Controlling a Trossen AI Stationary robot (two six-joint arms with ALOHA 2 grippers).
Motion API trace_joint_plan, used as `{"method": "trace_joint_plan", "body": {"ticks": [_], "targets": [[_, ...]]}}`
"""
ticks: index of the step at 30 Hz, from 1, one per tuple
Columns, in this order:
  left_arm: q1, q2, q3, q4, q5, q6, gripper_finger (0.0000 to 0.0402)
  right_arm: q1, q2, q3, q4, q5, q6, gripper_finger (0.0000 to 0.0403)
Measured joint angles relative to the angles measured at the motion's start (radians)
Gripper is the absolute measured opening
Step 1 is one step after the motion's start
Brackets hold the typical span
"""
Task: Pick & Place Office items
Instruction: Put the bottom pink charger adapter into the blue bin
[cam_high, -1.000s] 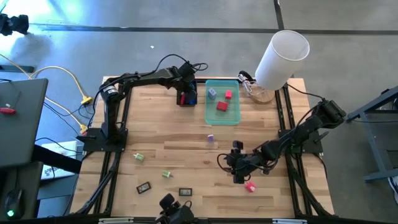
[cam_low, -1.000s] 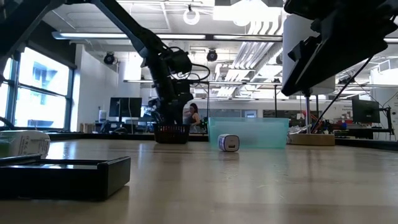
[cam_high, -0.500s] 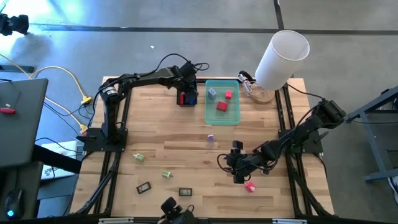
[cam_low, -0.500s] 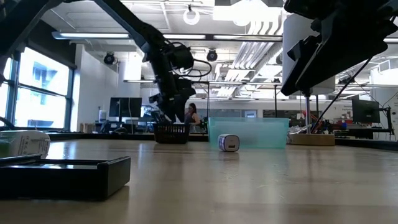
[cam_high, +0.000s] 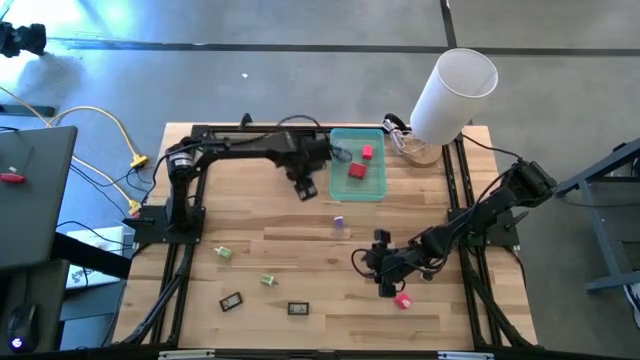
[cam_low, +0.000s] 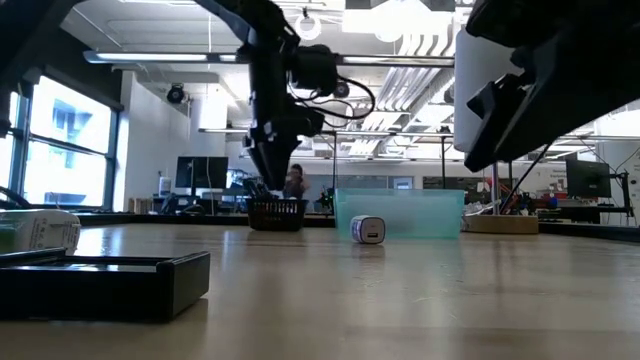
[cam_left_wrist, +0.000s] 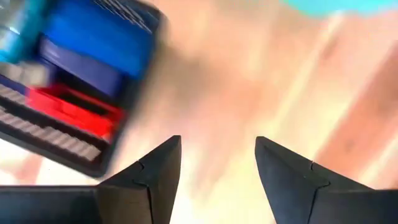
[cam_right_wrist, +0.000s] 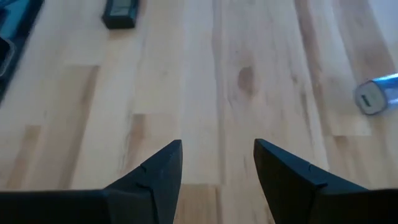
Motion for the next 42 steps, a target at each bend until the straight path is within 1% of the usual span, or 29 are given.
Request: {"method": "trace_joint_plan", "body": {"ticks": [5, 7, 14, 17, 24, 28, 32, 33, 35, 38, 40, 42], "targets": [[-0.107, -0.016, 0.001, -0.031, -0.004, -0.041, 0.0197, -0.002, 0.000, 0.000, 0.013, -0.051, 0.018, 0.0188], [-0.148, -0.020, 0.001, -0.036, -0.003, -0.045, 0.0197, -0.010, 0.000, 0.000, 0.012, -0.089, 0.044, 0.0188], [-0.257, -0.021, 0.000, 0.004, -0.003, -0.059, 0.0197, -0.017, -0.017, 0.005, 0.005, -0.358, 0.161, 0.0188], [-0.289, -0.021, 0.000, 0.004, -0.003, -0.079, 0.0197, -0.011, -0.031, 0.023, 0.003, -0.415, 0.239, 0.0188], [-0.352, -0.021, 0.000, 0.013, -0.003, -0.111, 0.0197, 0.054, -0.081, 0.080, 0.013, -0.424, 0.256, 0.0188], [-0.370, -0.021, 0.000, 0.061, 0.000, -0.111, 0.0197, 0.086, -0.100, 0.082, 0.013, -0.430, 0.283, 0.0188], [-0.379, -0.021, 0.000, 0.058, 0.013, -0.131, 0.0197, 0.084, -0.120, 0.082, -0.001, -0.477, 0.336, 0.0188], [-0.382, -0.021, 0.000, 0.059, 0.020, -0.132, 0.0197, 0.083, -0.126, 0.082, 0.003, -0.468, 0.378, 0.0188], [-0.388, -0.021, 0.000, 0.059, 0.036, -0.134, 0.0197, 0.093, -0.133, 0.083, 0.000, -0.399, 0.436, 0.0188], [-0.396, -0.021, 0.000, 0.059, 0.037, -0.156, 0.0197, 0.136, -0.150, 0.082, -0.044, -0.316, 0.458, 0.0188], [-0.397, -0.021, 0.000, 0.059, 0.037, -0.174, 0.0197, 0.161, -0.159, 0.083, -0.067, -0.269, 0.515, 0.0188], [-0.396, -0.021, 0.000, 0.059, 0.037, -0.177, 0.0197, 0.178, -0.172, 0.083, -0.124, -0.238, 0.579, 0.0188]]}}
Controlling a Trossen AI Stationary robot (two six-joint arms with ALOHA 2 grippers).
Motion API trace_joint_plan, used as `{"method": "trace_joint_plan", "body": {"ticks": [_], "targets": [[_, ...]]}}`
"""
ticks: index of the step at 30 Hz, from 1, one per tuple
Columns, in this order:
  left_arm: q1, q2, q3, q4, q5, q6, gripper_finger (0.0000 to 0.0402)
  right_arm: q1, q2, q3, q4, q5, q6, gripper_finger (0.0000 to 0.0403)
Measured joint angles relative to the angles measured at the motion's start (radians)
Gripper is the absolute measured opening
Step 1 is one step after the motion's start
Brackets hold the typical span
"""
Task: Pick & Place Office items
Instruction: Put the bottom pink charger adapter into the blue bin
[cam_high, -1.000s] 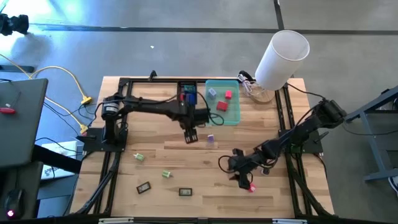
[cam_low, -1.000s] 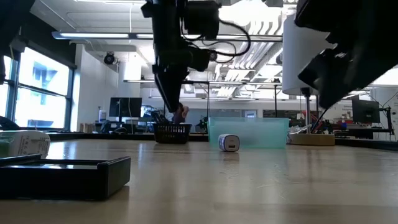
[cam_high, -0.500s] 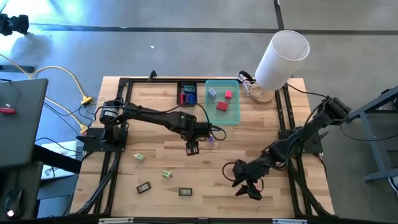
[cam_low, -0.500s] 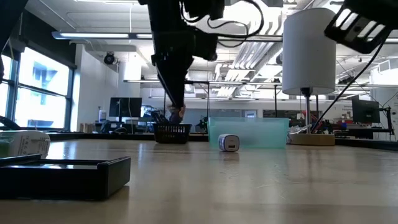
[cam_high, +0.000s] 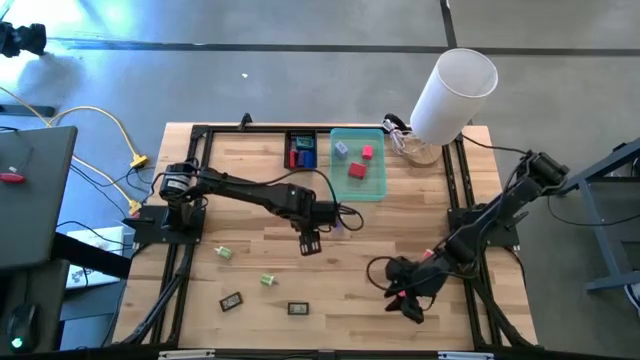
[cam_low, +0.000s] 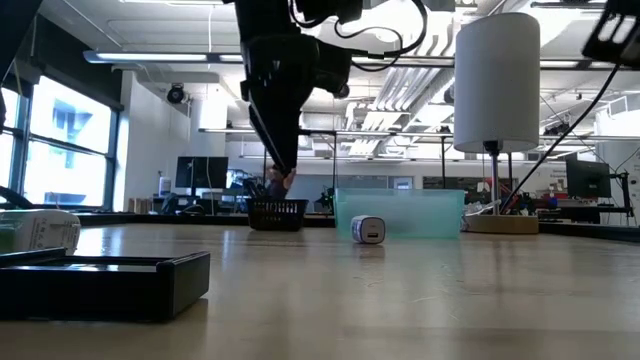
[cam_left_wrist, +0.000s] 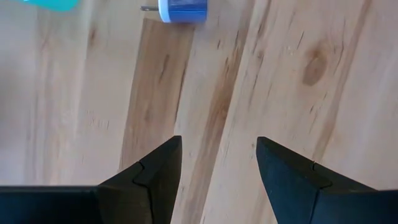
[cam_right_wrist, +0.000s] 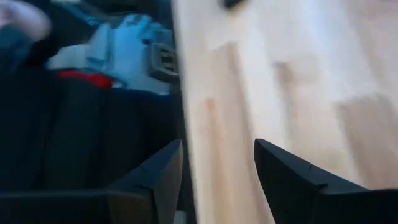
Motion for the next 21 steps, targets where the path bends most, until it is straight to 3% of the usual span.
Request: {"method": "trace_joint_plan", "body": {"ticks": [10, 14, 21], "targets": [[-0.012, 0.000, 0.000, 0.001, 0.003, -0.002, 0.0197, 0.062, -0.031, 0.017, -0.331, 0.136, 0.327, 0.0188], [-0.019, 0.000, 0.000, 0.003, 0.003, -0.002, 0.0197, 0.109, -0.033, 0.066, -0.546, 0.229, 0.526, 0.0188], [-0.027, 0.000, 0.000, 0.007, 0.003, -0.001, 0.0197, 0.190, -0.032, 0.082, -0.757, 0.263, 0.874, 0.0188]]}}
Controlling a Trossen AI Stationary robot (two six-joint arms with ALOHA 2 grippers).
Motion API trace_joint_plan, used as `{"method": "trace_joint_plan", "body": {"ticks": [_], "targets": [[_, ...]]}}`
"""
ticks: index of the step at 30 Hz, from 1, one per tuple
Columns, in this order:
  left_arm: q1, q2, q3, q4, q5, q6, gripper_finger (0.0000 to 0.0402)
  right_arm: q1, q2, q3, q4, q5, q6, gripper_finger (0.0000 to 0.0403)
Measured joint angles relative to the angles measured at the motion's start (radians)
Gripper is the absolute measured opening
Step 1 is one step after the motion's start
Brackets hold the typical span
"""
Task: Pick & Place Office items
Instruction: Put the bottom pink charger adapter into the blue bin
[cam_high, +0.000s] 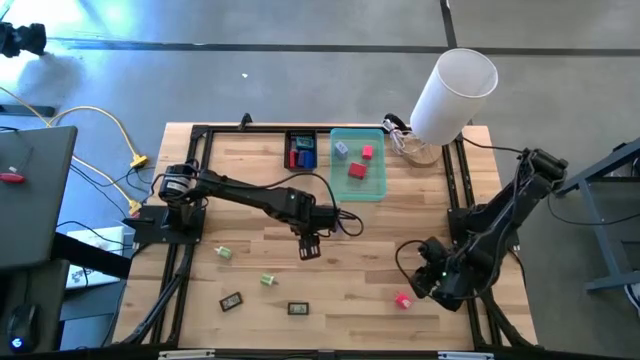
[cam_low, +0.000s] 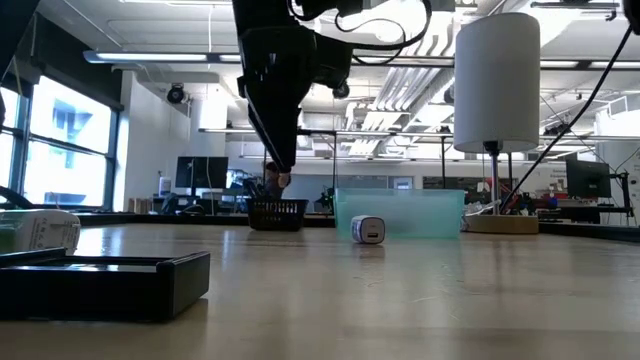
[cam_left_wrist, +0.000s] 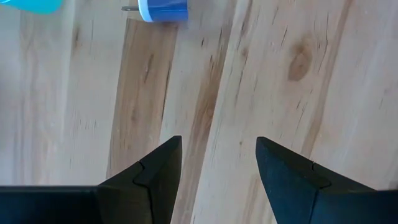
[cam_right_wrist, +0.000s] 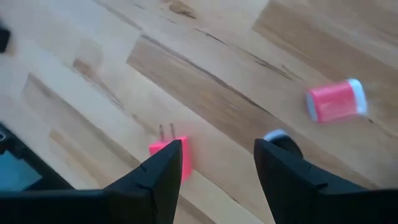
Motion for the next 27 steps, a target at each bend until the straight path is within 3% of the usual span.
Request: {"method": "trace_joint_plan", "body": {"ticks": [10, 19, 27], "targets": [[0.001, 0.000, 0.000, 0.006, -0.003, 0.022, 0.0197, 0.032, 0.001, 0.000, 0.014, 0.029, 0.022, 0.0188], [0.012, 0.000, 0.000, 0.004, 0.004, 0.011, 0.0197, 0.039, 0.002, 0.000, 0.089, 0.059, -0.166, 0.0188], [0.004, 0.000, 0.000, 0.004, 0.005, 0.012, 0.0197, 0.043, 0.002, 0.000, 0.102, 0.074, -0.074, 0.0188]]}}
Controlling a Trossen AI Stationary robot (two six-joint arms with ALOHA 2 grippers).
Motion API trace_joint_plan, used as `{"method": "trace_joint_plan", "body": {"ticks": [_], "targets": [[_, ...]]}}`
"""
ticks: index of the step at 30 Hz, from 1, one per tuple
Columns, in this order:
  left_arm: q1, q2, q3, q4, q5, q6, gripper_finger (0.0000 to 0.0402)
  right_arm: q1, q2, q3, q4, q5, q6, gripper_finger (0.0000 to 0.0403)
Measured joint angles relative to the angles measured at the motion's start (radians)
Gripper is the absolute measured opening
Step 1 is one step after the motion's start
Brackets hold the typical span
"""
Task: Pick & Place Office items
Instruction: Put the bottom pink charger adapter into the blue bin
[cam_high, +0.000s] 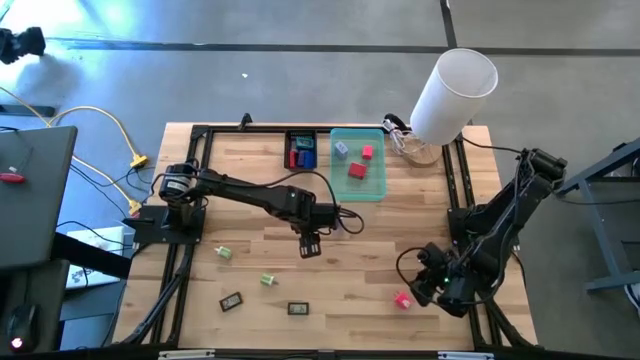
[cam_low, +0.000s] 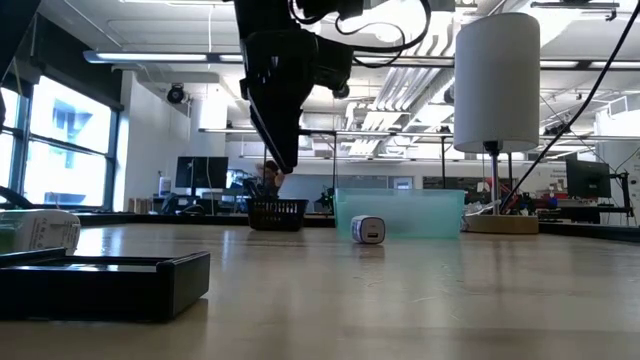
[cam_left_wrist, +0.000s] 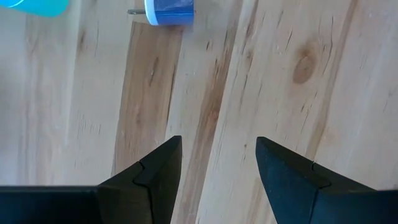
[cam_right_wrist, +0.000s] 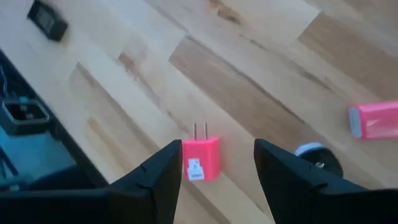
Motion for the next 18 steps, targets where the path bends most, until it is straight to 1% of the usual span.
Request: {"method": "trace_joint_plan", "body": {"ticks": [3, 9, 13, 18], "targets": [[-0.001, 0.000, 0.000, 0.000, 0.000, 0.017, 0.0197, 0.000, 0.000, 0.000, -0.012, 0.029, 0.013, 0.0188], [-0.001, 0.000, 0.000, 0.000, 0.000, 0.006, 0.0197, 0.000, 0.000, 0.000, -0.010, 0.055, 0.030, 0.0188], [-0.001, 0.000, 0.000, 0.000, 0.000, 0.005, 0.0197, 0.000, 0.005, 0.000, 0.046, 0.061, -0.048, 0.0188], [-0.001, 0.000, -0.001, 0.000, 0.000, 0.003, 0.0197, 0.000, 0.005, 0.000, 0.112, 0.060, -0.069, 0.0188]]}}
